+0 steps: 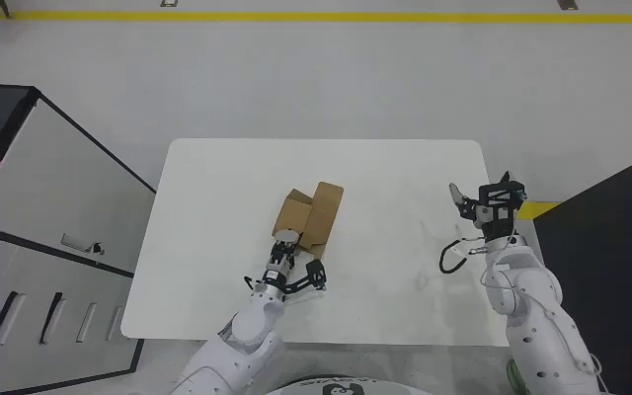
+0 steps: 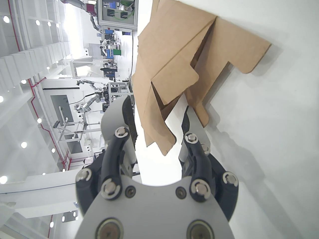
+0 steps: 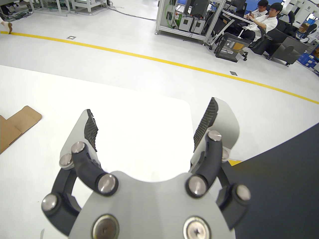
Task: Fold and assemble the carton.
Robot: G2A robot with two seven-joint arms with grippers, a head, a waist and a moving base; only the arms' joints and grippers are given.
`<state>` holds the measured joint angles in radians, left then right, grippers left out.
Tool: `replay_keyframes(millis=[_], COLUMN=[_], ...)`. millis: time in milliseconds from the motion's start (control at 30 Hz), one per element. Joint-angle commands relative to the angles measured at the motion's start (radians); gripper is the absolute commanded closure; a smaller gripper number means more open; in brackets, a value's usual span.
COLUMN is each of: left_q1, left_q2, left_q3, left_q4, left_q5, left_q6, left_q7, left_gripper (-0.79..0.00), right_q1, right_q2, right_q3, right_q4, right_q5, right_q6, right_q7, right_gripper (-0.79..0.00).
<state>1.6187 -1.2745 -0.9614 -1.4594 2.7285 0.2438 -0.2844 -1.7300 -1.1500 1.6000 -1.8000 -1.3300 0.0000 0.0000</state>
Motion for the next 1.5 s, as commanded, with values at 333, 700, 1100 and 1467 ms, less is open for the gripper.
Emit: replay_keyframes(millis=[333, 700, 1100, 1467], left_q1=[0.004, -0.012, 0.001, 0.156], left_q2=[-0.005, -0.016, -0.015, 0.025], left_q3=[-0.019, -0.017, -0.040, -0.136], left_q4=[0.018, 0.025, -0.019, -0.325], left_q5=[0.011, -0.001, 0.040, 0.134], left_q6=[0.021, 0.054, 0.057, 0.019], left_q7=[-0.007, 0.011, 0.028, 0.186], left_gripper=[-0.403, -0.342, 0.000, 0.000], right_q1=[0.000, 0.000, 0.000, 0.000], right_q2=[0.000, 0.000, 0.000, 0.000], right_q3=[0.000, 0.000, 0.000, 0.000], right_q4=[0.000, 0.000, 0.000, 0.000], right_q5=[0.000, 0.000, 0.000, 0.000], right_q6=[0.000, 0.000, 0.000, 0.000], right_q7=[0.000, 0.000, 0.000, 0.000], right_gripper=[-0.785, -0.785, -0.785, -0.785])
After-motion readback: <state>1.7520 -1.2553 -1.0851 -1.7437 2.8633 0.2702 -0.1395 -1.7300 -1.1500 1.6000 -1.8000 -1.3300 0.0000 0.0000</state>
